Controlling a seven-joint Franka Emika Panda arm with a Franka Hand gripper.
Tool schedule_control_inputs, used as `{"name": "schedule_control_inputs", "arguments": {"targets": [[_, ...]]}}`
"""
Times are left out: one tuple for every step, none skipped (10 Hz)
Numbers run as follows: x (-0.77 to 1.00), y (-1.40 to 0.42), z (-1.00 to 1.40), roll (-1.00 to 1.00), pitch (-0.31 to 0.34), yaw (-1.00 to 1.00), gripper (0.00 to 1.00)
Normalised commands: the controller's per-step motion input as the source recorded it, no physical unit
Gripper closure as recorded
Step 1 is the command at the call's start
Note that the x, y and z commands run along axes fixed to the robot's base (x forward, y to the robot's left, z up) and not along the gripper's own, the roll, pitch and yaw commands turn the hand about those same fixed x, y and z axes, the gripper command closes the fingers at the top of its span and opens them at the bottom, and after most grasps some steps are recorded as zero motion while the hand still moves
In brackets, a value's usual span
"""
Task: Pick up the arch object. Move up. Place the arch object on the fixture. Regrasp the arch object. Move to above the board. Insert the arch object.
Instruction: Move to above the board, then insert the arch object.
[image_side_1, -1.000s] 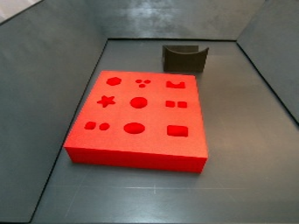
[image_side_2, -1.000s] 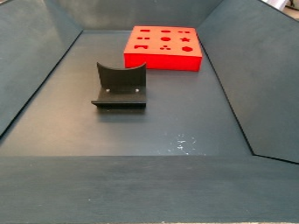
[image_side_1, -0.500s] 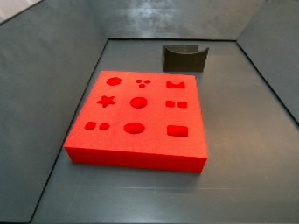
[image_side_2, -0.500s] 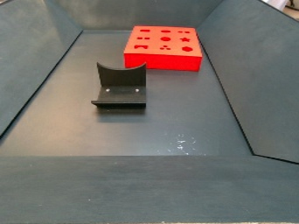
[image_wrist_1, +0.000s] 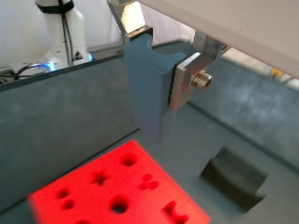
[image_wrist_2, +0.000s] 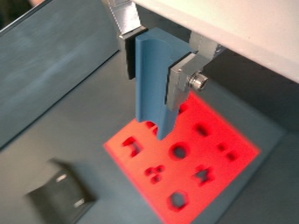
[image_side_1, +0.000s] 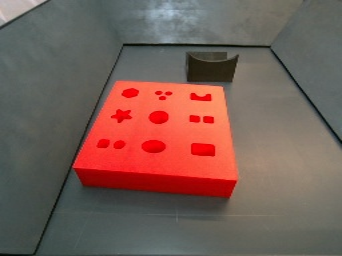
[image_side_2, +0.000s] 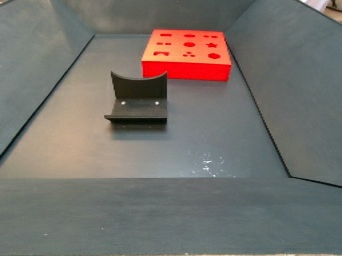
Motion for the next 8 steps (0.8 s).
{"name": "schedule_control_inputs", "arguments": {"targets": [[-0.25, -0.18, 0.04, -0.9, -0.067, -0.15, 1.0], [-0.16, -0.07, 0.02, -0.62, -0.063, -0.09, 1.0], [-0.14, -0.05, 0.02, -0.49, -0.067, -0.06, 1.0], [-0.1, -0.01, 0.01, -0.29, -0.065, -0.03, 1.0], [-0.08, 0.01, 0.01, -0.21, -0.062, -0.02, 1.0], [0.0, 0.0, 0.0, 0.0, 0.009, 0.0, 1.0], [-0.04, 0.01, 0.0, 0.0, -0.027, 0.0, 1.0], [-0.05, 0.0, 0.0, 0.03, 0.0, -0.01, 1.0]]}}
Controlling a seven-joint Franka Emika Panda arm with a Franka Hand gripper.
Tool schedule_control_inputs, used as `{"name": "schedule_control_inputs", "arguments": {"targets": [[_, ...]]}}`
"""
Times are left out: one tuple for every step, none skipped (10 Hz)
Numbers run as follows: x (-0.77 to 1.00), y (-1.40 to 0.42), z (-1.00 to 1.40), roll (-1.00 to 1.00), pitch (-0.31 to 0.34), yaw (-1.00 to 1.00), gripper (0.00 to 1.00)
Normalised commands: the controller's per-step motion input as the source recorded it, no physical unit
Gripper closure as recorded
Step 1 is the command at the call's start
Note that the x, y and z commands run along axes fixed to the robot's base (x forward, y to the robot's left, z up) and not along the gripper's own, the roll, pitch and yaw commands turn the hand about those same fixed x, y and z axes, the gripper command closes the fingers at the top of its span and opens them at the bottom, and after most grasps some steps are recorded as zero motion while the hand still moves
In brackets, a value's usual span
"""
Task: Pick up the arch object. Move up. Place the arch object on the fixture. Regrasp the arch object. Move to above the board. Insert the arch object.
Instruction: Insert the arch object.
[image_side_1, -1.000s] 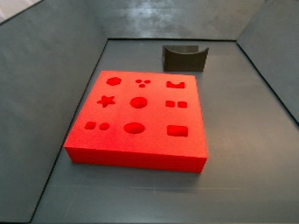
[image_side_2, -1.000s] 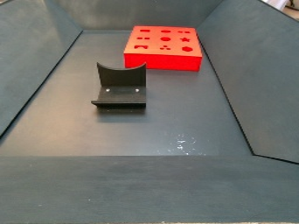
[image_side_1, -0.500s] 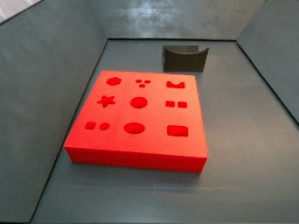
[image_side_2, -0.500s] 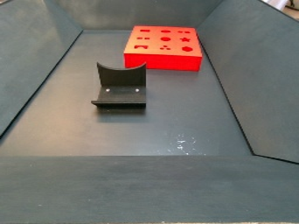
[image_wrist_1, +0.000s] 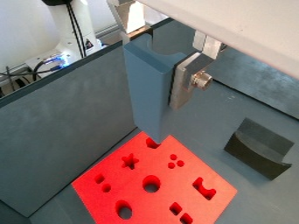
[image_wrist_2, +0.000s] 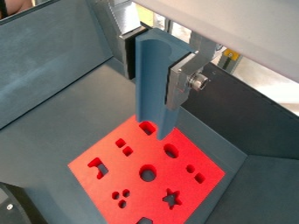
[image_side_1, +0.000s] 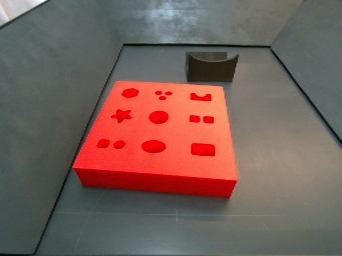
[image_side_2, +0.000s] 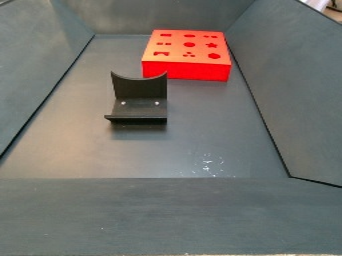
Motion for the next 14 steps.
{"name": "schedule_control_inputs", "arguments": {"targets": [[-0.03, 0.83, -0.01, -0.04, 0.017, 0.0, 1.0], [0.03, 0.93, -0.08, -0.05, 0.003, 0.11, 1.0], [0.21, 0.95, -0.2, -0.05, 0.0, 0.03, 1.0], [0.32, 0.92, -0.17, -0.1, 0.011, 0.0, 1.0], [0.53, 0.8, -0.18, -0.16, 0.034, 0.0, 1.0], [0.94, 0.57, -0.64, -0.1, 0.067, 0.0, 1.0], [0.57, 0.13, -0.29, -0.07, 0.043, -0.07, 1.0], [0.03, 0.05, 0.0, -0.06, 0.001, 0.0, 1.0], [0.15, 0.0, -0.59, 0.05, -0.12, 0.0, 1.0], [0.68, 0.1, -0.9, 0.09, -0.056, -0.12, 1.0], [1.0, 0.17, -1.0, 0.1, 0.0, -0.16, 1.0], [1.0, 0.23, -0.99, 0.07, 0.0, -0.16, 1.0], [1.0, 0.27, -0.97, 0.01, 0.0, -0.15, 1.0], [1.0, 0.29, -0.95, 0.0, 0.0, -0.11, 1.0]]}}
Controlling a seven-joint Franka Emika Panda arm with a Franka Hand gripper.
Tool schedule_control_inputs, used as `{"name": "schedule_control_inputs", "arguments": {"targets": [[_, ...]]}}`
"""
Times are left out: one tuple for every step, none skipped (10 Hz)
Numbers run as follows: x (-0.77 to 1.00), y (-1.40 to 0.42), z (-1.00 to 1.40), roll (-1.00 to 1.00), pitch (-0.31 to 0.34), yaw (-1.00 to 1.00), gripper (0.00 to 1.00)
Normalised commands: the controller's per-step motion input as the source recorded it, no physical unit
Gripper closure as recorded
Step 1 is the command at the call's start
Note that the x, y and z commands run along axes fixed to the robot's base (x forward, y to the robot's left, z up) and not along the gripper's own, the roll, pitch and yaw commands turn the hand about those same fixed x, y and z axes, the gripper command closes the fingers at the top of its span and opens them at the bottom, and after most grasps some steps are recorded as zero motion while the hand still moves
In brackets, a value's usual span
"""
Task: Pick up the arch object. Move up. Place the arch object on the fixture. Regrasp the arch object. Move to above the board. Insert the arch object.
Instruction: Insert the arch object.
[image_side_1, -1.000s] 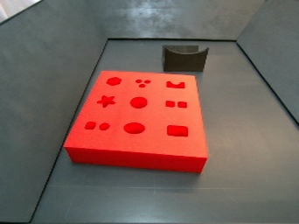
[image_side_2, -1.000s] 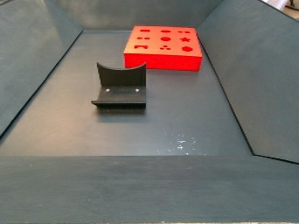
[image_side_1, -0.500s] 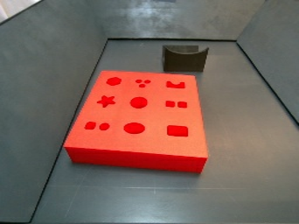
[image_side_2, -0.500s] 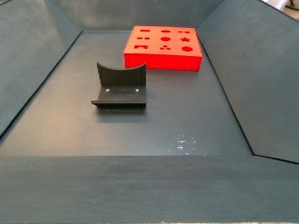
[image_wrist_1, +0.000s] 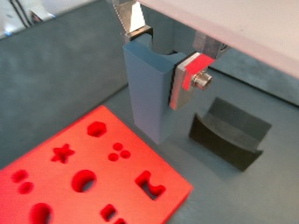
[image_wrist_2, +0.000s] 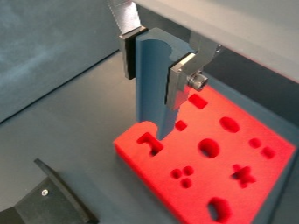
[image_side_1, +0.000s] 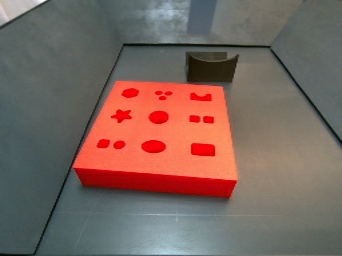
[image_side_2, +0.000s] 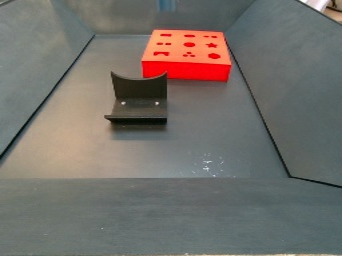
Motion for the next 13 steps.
{"name": "schedule_control_inputs", "arguments": {"targets": [[1.0, 0.13, -1.0, 0.0, 0.0, -0.02, 1.0], [1.0, 0.0, -1.0, -0.06, 0.0, 0.0, 1.0], [0.86, -0.14, -0.93, -0.17, -0.039, 0.15, 1.0], [0.77, -0.32, -0.9, -0.12, -0.053, 0.2, 1.0], [0.54, -0.45, -0.86, -0.03, -0.089, 0.25, 1.0], [0.2, -0.41, -0.37, 0.0, -0.139, 0.15, 1.0], [0.02, -0.16, -0.13, 0.0, -0.06, 0.11, 1.0], [0.07, -0.01, -0.16, 0.0, -0.043, 0.12, 1.0], [0.0, 0.05, -0.35, 0.19, -0.064, 0.23, 1.0], [0.0, 0.0, -0.18, 0.09, -0.047, 0.21, 1.0], [0.0, 0.0, -0.03, 0.0, -0.057, 0.11, 1.0], [0.0, -0.12, -0.28, 0.0, -0.129, 0.12, 1.0], [0.0, -0.15, -0.33, 0.0, -0.156, 0.12, 1.0]]}}
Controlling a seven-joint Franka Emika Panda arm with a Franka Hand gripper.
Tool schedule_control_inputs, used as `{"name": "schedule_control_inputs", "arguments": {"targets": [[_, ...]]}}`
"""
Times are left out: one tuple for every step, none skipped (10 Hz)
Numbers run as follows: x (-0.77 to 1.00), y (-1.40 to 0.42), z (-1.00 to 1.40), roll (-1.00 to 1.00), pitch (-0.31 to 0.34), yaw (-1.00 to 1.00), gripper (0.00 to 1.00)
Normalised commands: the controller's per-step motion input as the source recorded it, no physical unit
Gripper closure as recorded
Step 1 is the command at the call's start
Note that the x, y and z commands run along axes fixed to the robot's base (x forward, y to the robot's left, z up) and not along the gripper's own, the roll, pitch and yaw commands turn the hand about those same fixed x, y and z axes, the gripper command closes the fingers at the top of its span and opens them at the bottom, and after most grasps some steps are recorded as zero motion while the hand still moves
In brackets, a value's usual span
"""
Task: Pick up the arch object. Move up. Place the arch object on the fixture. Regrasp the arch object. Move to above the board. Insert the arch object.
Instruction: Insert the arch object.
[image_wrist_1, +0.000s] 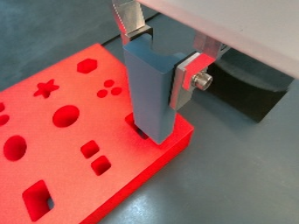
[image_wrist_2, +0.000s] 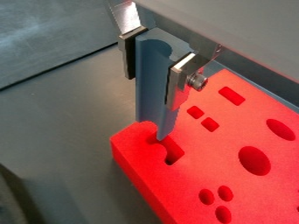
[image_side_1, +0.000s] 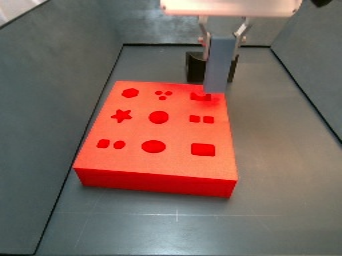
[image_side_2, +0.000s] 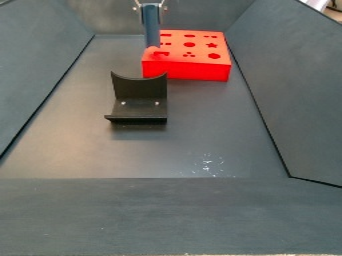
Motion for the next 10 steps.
{"name": "schedule_control_inputs", "arguments": {"targets": [[0.02, -0.12, -0.4, 0.0, -0.164, 0.06, 1.0], [0.08, -0.15, -0.16, 0.0, -0.109, 0.07, 1.0], [0.03, 0.0, -0.13, 0.0, -0.037, 0.02, 1.0], [0.0, 0.34, -0.06, 0.0, 0.0, 0.0, 1.0], [-0.01, 0.33, -0.02, 0.0, 0.006, 0.0, 1.0], [0.0, 0.13, 0.0, 0.0, 0.0, 0.0, 1.0], [0.0, 0.0, -0.05, 0.02, 0.0, 0.0, 1.0], [-0.47, -0.01, -0.25, 0.11, -0.01, -0.05, 1.0], [-0.32, -0.04, -0.13, 0.04, -0.02, -0.05, 1.0], [0.0, 0.0, 0.0, 0.0, -0.01, 0.0, 1.0]]}}
